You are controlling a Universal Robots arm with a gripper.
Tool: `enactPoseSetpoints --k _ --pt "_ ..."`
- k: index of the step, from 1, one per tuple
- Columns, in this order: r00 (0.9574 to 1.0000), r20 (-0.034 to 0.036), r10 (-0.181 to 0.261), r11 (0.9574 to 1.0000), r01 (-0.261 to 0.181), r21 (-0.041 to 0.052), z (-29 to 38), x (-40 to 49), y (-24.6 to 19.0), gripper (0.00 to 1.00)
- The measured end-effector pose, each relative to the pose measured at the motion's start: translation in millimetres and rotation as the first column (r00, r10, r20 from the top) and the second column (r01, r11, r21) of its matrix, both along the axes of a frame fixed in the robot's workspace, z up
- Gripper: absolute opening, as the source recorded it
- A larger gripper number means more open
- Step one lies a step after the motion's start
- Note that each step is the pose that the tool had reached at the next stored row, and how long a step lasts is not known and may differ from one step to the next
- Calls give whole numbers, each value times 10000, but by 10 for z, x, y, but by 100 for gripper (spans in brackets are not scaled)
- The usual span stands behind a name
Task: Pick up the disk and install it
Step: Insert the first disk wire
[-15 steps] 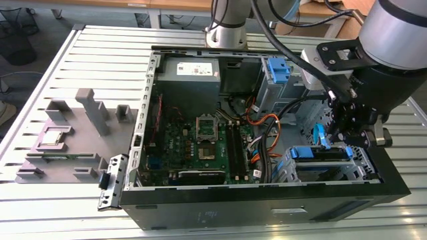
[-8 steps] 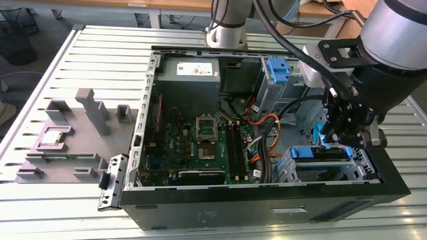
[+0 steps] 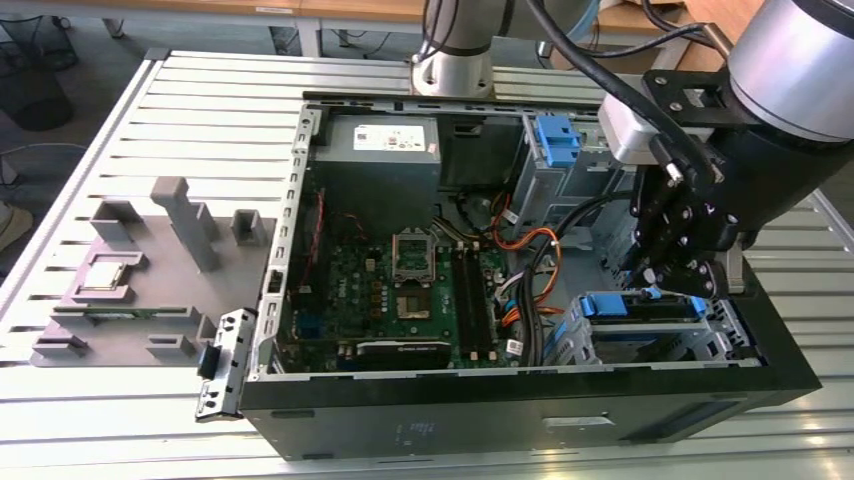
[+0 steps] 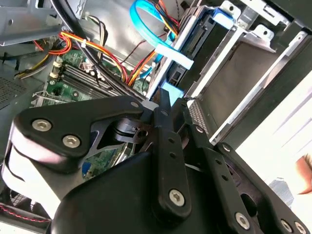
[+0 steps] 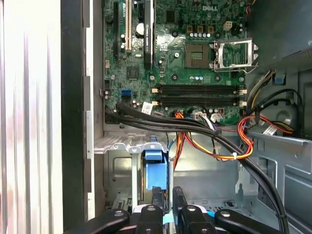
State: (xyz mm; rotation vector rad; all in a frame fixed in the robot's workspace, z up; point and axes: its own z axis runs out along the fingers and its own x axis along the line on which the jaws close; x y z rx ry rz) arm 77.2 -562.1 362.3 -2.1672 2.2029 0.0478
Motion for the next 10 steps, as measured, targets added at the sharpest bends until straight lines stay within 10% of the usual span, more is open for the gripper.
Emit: enactPoseSetpoints --k 10 --pt "9990 -3 -452 9990 452 2 -2 4 0 24"
